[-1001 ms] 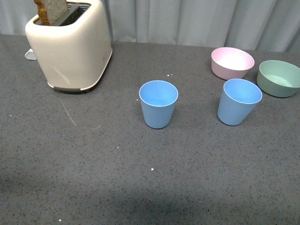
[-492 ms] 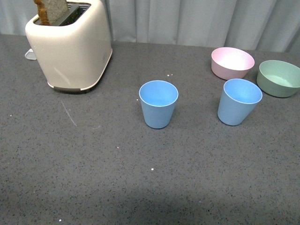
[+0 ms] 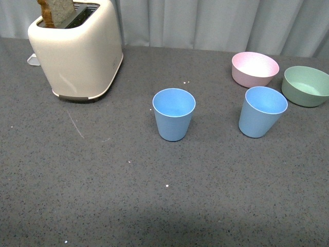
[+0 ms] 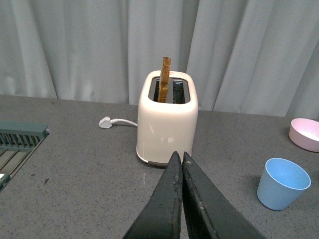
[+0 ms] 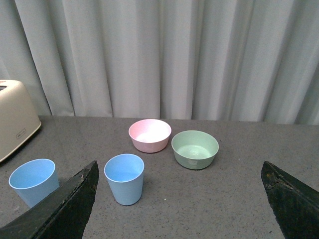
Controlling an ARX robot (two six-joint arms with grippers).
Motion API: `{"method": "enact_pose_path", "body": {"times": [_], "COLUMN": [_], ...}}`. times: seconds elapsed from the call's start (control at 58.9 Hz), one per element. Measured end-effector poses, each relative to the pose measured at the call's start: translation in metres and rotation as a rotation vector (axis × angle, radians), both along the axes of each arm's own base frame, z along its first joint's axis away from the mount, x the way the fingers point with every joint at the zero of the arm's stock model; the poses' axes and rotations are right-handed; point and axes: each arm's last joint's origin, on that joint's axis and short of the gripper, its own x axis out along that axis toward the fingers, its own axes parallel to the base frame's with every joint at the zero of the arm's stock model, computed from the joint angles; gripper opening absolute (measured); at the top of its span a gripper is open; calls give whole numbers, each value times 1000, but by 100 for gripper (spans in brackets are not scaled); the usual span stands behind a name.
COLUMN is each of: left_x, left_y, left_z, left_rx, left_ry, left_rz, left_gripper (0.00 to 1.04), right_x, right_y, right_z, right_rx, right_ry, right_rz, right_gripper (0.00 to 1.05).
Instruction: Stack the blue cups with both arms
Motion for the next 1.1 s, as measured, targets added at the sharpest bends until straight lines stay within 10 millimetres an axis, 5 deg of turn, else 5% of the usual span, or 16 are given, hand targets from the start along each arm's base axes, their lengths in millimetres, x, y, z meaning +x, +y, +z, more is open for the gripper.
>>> {"method": "enact_pose_path", "body": {"times": [0.458, 0.577, 0.713, 0.832, 0.984, 1.103], "left_x": [-15, -15, -15, -15, -15, -15], "left_y": [0, 0, 0, 0, 0, 0], "left_z": [-3, -3, -3, -3, -3, -3], "left_rx": [0, 0, 0, 0, 0, 2], "left_ry": [7, 6, 6, 6, 6, 6], "left_rz": [0, 0, 0, 0, 0, 0], "left_gripper": [4, 25, 50, 73, 99, 98], "right_x": [0, 0, 5, 28, 86, 138], "right_y": [0, 0, 1, 3, 5, 6], "right_z": [0, 0, -3, 4, 11, 2], "right_rx": [0, 0, -221, -229, -120, -36], "right_ry": [0, 0, 84, 191, 321, 481], "right_rz": [0, 0, -19, 56, 120, 108], "right_gripper": [95, 95, 95, 95, 95, 95]}}
